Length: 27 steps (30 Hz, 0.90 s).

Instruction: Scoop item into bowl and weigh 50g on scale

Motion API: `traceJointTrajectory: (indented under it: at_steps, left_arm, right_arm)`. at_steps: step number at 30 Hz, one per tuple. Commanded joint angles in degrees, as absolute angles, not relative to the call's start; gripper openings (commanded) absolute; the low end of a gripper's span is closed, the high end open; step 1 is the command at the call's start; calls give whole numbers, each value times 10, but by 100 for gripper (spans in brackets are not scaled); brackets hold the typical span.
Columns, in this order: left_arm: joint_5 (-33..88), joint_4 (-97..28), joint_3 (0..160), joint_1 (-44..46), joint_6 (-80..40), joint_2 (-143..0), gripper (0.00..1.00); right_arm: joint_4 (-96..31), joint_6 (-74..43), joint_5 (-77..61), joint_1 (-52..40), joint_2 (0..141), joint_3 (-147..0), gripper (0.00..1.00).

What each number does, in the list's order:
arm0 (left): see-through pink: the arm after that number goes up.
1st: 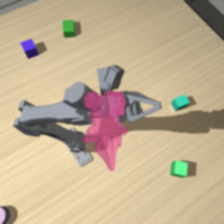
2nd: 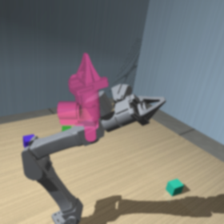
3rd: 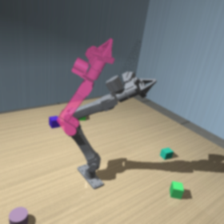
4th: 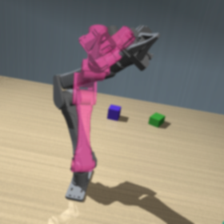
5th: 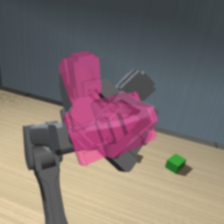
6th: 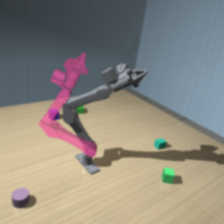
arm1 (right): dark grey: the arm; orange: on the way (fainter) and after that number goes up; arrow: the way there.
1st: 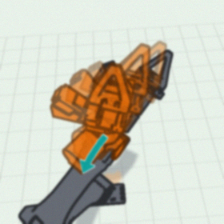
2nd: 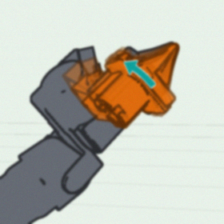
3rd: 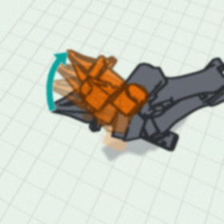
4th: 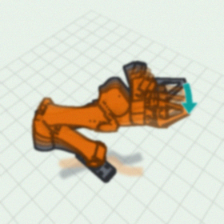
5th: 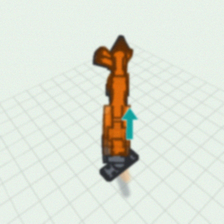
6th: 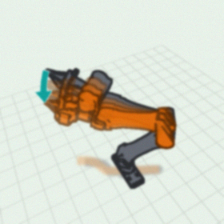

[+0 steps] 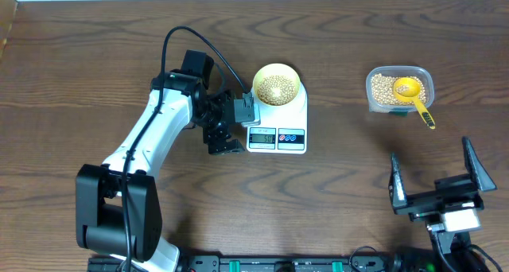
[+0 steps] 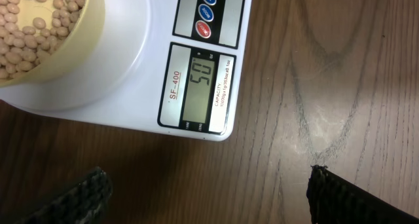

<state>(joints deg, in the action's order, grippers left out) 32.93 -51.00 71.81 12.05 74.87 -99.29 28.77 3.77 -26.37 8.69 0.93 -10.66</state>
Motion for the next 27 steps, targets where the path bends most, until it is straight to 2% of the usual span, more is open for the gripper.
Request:
traceJointTrajectory:
  at_steps: [1, 23, 27]
  left_arm:
    - [338, -513, 717, 118, 754, -997, 98]
    - [338, -513, 717, 118, 754, -997, 98]
    - [338, -513, 717, 118, 754, -997, 98]
  right_arm:
    - [298, 39, -267, 74, 3, -95, 99]
    - [289, 39, -246, 44, 3, -3, 99]
    - [253, 39, -246, 44, 3, -3, 99]
